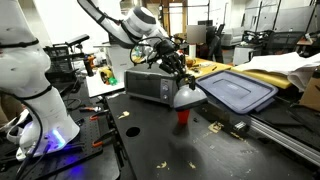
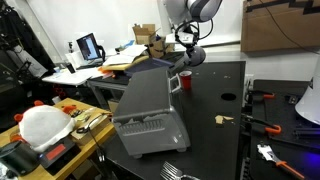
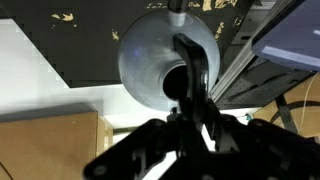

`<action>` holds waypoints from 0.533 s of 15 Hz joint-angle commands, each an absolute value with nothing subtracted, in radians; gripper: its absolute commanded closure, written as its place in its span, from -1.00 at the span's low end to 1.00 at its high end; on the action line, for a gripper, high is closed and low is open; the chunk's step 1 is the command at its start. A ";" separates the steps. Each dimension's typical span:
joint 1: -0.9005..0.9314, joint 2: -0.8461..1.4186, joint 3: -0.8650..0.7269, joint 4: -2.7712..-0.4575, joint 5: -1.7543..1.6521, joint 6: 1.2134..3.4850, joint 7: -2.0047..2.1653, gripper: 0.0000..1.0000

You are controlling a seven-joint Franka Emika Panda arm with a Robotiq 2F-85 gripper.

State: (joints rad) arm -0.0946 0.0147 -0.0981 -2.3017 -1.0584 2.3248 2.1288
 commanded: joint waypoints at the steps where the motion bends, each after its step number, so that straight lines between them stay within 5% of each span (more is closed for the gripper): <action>1: -0.132 0.013 -0.134 -2.262 -0.946 2.391 2.061 0.90; 8: -0.190 0.071 -0.194 -2.190 -0.640 2.471 1.848 0.90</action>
State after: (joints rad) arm -0.1715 0.0359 -0.1754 -2.2322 -0.7295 2.4359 1.9198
